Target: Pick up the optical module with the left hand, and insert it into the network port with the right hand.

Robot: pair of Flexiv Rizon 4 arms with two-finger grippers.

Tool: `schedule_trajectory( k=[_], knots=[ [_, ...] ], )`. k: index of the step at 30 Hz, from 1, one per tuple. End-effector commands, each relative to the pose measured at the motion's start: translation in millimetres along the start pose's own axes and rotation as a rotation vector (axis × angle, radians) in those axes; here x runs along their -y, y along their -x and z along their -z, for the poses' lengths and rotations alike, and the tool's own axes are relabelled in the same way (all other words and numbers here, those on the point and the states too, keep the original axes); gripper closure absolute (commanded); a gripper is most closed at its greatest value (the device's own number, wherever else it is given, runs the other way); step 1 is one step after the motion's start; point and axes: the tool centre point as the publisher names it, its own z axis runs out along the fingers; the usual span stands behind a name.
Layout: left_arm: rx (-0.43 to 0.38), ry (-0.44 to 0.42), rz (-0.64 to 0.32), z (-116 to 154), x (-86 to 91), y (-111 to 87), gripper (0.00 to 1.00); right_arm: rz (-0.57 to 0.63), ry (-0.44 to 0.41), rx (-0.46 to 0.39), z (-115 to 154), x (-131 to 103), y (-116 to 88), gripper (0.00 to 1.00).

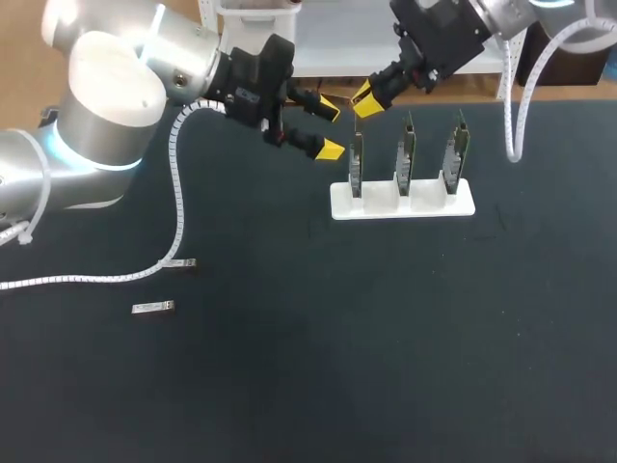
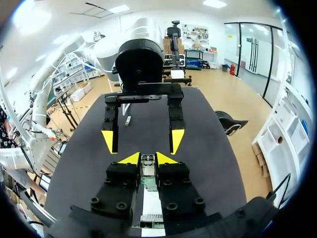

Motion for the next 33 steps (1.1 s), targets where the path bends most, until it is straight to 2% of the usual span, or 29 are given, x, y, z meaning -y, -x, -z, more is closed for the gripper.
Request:
schedule_trajectory(
  k=[1,2,3,11,17,25,26,27,33],
  knots=[
    [-0.005,-0.002,0.002,-1,-1.2,1.0,0.0,-0.005,-0.008,0.003,-1,-3,-2,1.0],
    [-0.005,-0.002,0.002,-1,-1.2,1.0,0.0,-0.006,-0.006,0.003,-1,-3,-2,0.64],
    [-0.005,-0.002,0.002,-1,-1.2,1.0,0.0,-0.005,-0.007,0.003,-1,-3,-2,0.0],
    [-0.005,-0.002,0.002,-1,-1.2,1.0,0.0,-0.036,-0.004,0.043,8,-4,2,0.0],
    [-0.005,-0.002,0.002,-1,-1.2,1.0,0.0,-0.077,0.065,0.106,28,-3,2,0.0],
    [-0.005,-0.002,0.002,-1,-1.2,1.0,0.0,-0.058,0.068,0.106,35,-5,-1,0.0],
    [-0.005,-0.002,0.002,-1,-1.2,1.0,0.0,-0.058,0.061,0.107,35,-6,-1,0.71],
    [-0.005,-0.002,0.002,-1,-1.2,1.0,0.0,-0.056,0.055,0.106,34,-6,-1,1.0],
    [-0.005,-0.002,0.002,-1,-1.2,1.0,0.0,-0.039,0.038,0.094,31,-11,0,1.0]
  ],
)
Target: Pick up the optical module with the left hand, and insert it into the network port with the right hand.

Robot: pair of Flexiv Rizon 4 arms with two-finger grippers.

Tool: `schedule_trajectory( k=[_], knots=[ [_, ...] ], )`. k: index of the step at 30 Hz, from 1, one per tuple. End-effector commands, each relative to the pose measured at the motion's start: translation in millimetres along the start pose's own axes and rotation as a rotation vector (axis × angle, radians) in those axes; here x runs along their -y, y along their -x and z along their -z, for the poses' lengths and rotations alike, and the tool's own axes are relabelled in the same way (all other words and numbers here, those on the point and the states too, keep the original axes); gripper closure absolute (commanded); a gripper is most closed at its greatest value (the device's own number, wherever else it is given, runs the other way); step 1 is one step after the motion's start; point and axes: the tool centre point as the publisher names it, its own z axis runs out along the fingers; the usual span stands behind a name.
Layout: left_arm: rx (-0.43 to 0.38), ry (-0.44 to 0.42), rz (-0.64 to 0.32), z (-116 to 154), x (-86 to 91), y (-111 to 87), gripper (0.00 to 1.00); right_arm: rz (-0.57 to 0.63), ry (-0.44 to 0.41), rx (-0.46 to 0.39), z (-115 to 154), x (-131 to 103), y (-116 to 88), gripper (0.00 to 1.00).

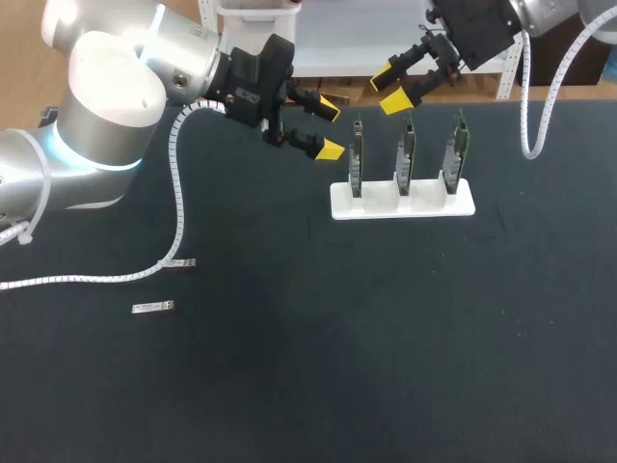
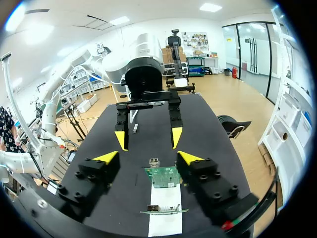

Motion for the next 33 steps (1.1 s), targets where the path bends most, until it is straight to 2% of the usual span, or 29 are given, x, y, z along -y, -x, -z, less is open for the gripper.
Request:
schedule_trajectory(
  k=[1,11,33],
  knots=[
    [-0.005,-0.002,0.002,-1,-1.2,1.1,0.0,0.001,-0.024,0.0,-3,-5,1,1.0],
    [-0.005,-0.002,0.002,-1,-1.2,1.1,0.0,0.014,-0.019,-0.004,-14,-4,5,1.0],
    [-0.005,-0.002,0.002,-1,-1.2,1.1,0.0,-0.006,-0.001,-0.035,-39,5,-3,1.0]
  ],
)
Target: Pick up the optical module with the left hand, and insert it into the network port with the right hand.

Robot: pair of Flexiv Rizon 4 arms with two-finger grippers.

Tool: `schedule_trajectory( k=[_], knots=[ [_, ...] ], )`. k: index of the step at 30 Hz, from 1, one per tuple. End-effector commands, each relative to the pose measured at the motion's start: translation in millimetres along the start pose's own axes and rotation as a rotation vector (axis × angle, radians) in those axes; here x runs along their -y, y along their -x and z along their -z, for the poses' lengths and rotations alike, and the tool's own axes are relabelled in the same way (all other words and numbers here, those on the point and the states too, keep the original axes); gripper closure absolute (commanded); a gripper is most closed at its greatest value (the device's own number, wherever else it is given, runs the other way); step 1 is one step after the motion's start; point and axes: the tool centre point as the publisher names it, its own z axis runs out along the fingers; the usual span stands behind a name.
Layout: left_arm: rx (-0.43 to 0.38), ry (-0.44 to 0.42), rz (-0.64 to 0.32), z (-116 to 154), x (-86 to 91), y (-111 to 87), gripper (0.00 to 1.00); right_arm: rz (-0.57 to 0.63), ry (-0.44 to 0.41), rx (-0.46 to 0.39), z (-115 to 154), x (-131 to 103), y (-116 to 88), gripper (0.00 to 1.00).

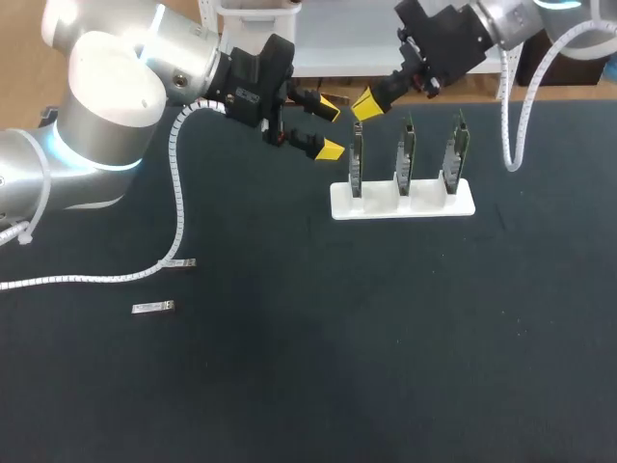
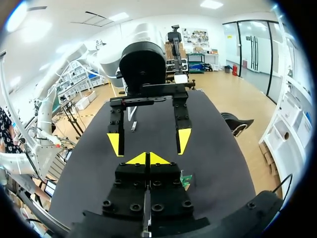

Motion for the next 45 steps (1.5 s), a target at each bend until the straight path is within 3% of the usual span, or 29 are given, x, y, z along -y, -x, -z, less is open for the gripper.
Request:
schedule_trajectory(
  k=[1,24,38,45],
  knots=[
    [-0.005,-0.002,0.002,0,-1.2,1.1,0.0,-0.005,0.004,-0.002,-2,6,0,1.0],
    [-0.005,-0.002,0.002,0,-1.2,1.1,0.0,-0.036,0.023,-0.025,-9,19,-9,1.0],
    [-0.005,-0.002,0.002,0,-1.2,1.1,0.0,-0.042,0.05,-0.046,-14,12,-16,1.0],
    [-0.005,-0.002,0.002,0,-1.2,1.1,0.0,-0.024,0.054,-0.028,-6,5,-6,1.0]
  ],
)
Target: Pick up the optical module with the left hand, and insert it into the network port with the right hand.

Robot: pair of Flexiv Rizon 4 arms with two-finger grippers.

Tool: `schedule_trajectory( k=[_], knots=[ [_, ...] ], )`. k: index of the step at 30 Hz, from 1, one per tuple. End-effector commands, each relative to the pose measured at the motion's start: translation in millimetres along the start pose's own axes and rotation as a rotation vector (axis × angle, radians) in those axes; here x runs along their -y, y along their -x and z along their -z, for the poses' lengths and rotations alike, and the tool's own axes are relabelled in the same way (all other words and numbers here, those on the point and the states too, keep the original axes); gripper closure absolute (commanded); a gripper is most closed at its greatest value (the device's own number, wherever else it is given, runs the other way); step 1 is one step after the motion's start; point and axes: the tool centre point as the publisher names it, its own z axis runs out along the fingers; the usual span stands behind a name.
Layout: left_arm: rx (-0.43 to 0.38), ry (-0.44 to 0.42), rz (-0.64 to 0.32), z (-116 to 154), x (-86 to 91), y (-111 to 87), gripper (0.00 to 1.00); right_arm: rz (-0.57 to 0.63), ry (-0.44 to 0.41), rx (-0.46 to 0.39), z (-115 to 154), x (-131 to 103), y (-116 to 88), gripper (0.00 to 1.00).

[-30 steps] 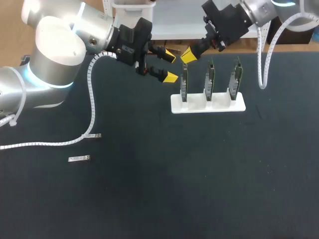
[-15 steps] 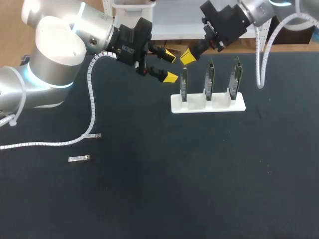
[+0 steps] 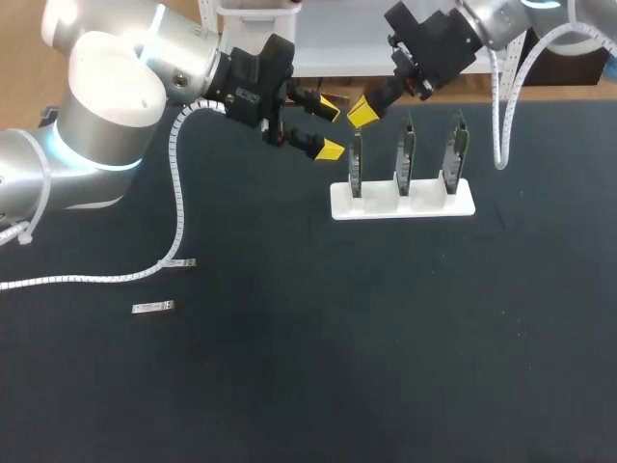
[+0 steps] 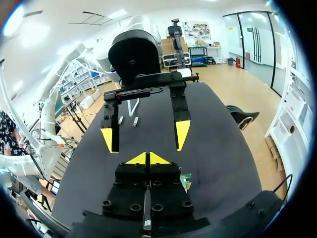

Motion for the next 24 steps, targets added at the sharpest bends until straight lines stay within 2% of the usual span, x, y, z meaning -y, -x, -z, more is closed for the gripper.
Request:
schedule_trajectory(
  k=[1,7,12,20,22,24],
  knots=[
    [-0.005,-0.002,0.002,0,-1.2,1.1,0.0,0.014,-0.001,0.004,5,-3,2,1.0],
    [-0.005,-0.002,0.002,0,-1.2,1.1,0.0,0.04,-0.014,0.022,19,-14,10,1.0],
    [-0.005,-0.002,0.002,0,-1.2,1.1,0.0,0.045,-0.084,0.044,44,-19,10,1.0],
    [-0.005,-0.002,0.002,0,-1.2,1.1,0.0,0.028,-0.167,0.064,82,-21,-9,1.0],
    [-0.005,-0.002,0.002,0,-1.2,1.1,0.0,0.014,-0.174,0.077,88,-20,-14,1.0],
    [-0.005,-0.002,0.002,0,-1.2,1.1,0.0,0.025,-0.192,0.055,89,-20,-21,1.0]
  ],
)
